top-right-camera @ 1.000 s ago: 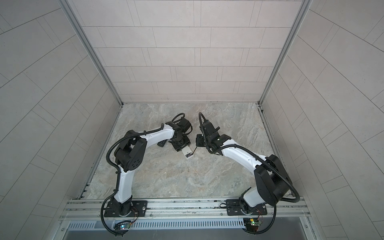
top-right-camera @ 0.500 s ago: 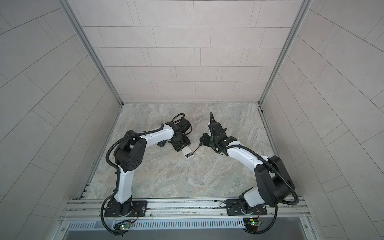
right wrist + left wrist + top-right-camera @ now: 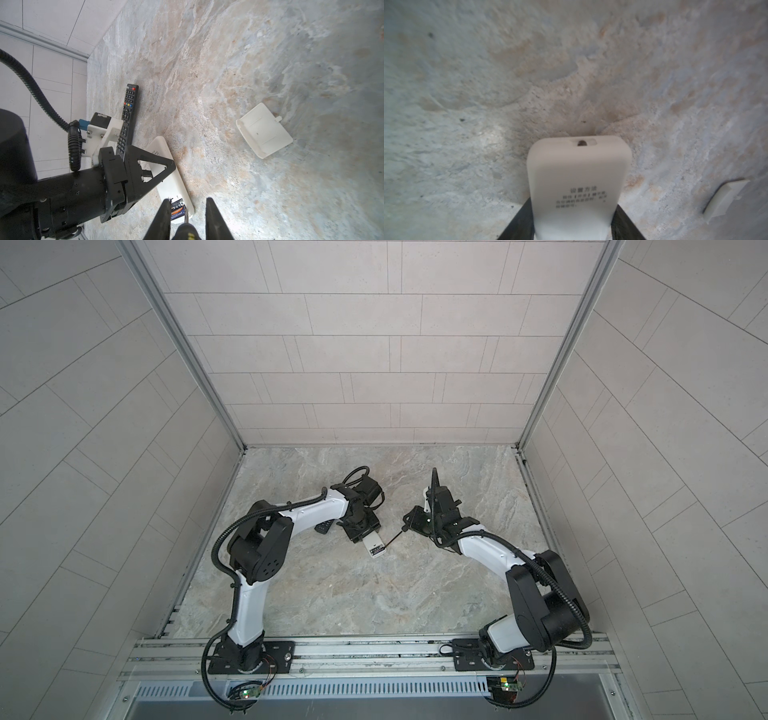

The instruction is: Unload the batteries from the remote control

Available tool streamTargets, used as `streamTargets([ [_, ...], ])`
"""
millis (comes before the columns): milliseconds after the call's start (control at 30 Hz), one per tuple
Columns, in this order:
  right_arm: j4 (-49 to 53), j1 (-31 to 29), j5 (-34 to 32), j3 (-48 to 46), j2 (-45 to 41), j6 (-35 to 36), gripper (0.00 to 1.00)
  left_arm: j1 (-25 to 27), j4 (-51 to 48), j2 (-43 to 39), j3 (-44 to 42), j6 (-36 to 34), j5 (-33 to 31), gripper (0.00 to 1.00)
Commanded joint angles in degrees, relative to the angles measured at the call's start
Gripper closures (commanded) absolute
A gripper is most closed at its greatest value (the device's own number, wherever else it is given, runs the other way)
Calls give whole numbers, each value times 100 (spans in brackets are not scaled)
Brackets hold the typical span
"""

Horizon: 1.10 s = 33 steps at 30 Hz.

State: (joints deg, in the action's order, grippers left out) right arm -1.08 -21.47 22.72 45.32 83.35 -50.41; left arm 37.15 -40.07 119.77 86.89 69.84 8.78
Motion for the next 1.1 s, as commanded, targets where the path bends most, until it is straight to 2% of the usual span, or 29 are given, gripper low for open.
streamTargets([
  [0, -14, -11, -193, -324, 295, -244, 95, 104, -151, 129, -260, 82, 141, 61],
  [367, -365, 121, 20, -542, 368, -458, 96, 100, -82, 91, -344, 104, 133, 61],
  [1067, -309, 468, 78, -850, 427, -830, 98, 94, -18, 33, -453, 170, 110, 62],
])
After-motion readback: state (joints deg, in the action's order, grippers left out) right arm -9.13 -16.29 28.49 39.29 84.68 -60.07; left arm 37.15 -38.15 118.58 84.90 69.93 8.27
